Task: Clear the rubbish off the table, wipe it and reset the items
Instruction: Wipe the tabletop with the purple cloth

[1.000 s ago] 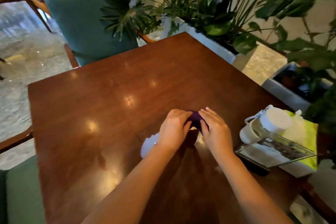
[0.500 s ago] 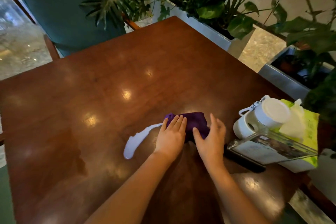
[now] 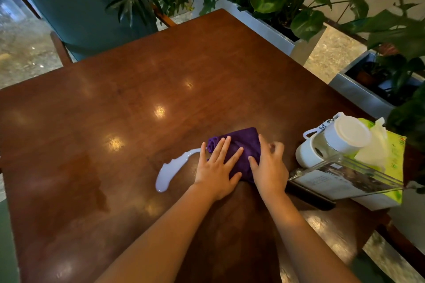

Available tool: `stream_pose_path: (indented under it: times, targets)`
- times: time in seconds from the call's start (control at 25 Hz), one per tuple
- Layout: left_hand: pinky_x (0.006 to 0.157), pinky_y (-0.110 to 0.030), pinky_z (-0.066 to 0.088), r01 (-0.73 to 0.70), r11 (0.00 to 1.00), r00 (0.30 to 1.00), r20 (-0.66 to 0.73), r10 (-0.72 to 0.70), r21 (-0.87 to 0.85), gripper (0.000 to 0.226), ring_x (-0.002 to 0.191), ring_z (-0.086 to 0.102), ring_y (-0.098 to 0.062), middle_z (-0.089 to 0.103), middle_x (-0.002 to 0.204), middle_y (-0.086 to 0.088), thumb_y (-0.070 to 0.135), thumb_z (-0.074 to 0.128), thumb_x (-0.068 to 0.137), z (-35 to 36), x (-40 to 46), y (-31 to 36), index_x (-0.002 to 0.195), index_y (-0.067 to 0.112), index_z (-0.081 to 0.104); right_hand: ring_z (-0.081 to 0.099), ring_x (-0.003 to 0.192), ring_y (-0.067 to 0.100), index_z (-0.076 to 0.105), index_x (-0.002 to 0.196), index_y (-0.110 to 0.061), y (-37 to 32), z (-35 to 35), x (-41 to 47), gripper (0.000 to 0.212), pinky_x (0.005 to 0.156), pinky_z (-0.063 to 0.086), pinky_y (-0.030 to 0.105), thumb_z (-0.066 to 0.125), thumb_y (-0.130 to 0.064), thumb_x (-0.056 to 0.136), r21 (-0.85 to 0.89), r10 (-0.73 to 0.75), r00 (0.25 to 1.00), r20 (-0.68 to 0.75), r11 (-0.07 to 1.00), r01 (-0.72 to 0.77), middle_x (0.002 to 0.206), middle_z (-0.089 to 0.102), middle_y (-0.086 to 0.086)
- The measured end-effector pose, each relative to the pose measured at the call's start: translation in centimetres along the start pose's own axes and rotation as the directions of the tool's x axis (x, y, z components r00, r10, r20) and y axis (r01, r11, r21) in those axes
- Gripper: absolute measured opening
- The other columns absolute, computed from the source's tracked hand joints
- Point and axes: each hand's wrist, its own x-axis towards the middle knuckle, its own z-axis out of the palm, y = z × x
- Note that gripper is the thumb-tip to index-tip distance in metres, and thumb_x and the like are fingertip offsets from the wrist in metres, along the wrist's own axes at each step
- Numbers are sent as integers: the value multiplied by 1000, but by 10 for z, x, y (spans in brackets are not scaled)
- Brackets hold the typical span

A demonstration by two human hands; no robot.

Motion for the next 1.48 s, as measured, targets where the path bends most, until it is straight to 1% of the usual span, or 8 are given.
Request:
stream_pose_path:
  times: [0.12, 0.28, 0.52, 0.72, 0.8, 1.04, 1.2, 1.48]
  targets:
    - [108, -57, -16, -21, 1000, 1000, 10, 21, 21, 66, 140, -22, -19, -23, 154, -5, 63, 16, 90, -5, 10, -11, 144, 38, -13, 59, 102, 30, 30, 140, -22, -2, -4, 1, 65, 75, 52, 38, 64, -29, 85, -11, -35, 999, -5, 999, 35, 129, 41, 16]
    - [107, -55, -16, -12, 999, 1000, 11, 13, -45, 59, 140, -22, -17, -22, 154, -5, 54, 16, 95, -6, 13, -15, 144, 37, -11, 51, 120, 31, 11, 146, -20, 0, -14, 9, 88, 96, 41, 36, 69, -16, 80, 438, 203, 951, 233, 851, -289, 135, 51, 16]
    - [108, -52, -19, -1, 994, 1000, 0, 1, -109, 52, 141, -19, -15, -19, 155, -3, 46, 9, 98, -11, 10, -12, 144, 36, -12, 65, 90, 29, 19, 141, -34, 5, -17, 14, 72, 67, 55, 34, 54, -2, 86, 548, 104, 945, 311, 793, -268, 130, 53, 13]
    - [108, -52, -19, -6, 1000, 999, -53, 6, -1, 55, 140, -19, -17, -18, 155, -4, 45, 11, 98, -2, 6, -9, 145, 30, -13, 55, 111, 33, 38, 135, -20, -4, -12, 0, 48, 82, 49, 42, 54, -23, 90, -245, -48, 998, 30, 968, 54, 131, 49, 14]
    - [108, -47, -17, 8, 998, 994, -113, -15, -60, 56, 140, -17, -14, -13, 156, -2, 42, 16, 99, -5, 1, -14, 147, 24, -8, 42, 128, 36, 38, 138, -18, -7, 3, -3, 52, 97, 40, 50, 55, -24, 89, -201, -225, 970, -94, 958, 203, 142, 42, 17]
    - [111, -51, 5, 214, 947, 866, -403, -297, -238, 57, 142, 5, -17, 17, 155, -5, 38, 20, 91, 7, -56, -110, 145, 22, 25, -12, 143, 30, 3, 145, -39, -22, 32, 19, 61, 109, -1, 63, 26, -59, 92, -179, -326, 914, 240, 911, 372, 159, -3, 2]
    - [107, -64, 6, 455, 861, 832, -236, -502, -228, 58, 143, 4, -20, 16, 156, -7, 45, 18, 90, 37, -116, -188, 145, 31, 24, -11, 143, 30, 1, 144, -43, -29, 42, 31, 65, 107, 0, 68, 26, -65, 88, -223, -302, 916, 265, 905, 363, 158, -5, 2]
    - [112, -54, -3, 467, 853, 840, -184, -511, -234, 62, 142, -7, -12, 4, 157, 1, 58, 10, 87, 49, -149, -211, 146, 38, 11, 16, 143, 25, 42, 137, -22, -62, 61, 51, 40, 114, 9, 56, 34, -30, 98, -49, -223, 974, 30, 973, 224, 152, 31, 5]
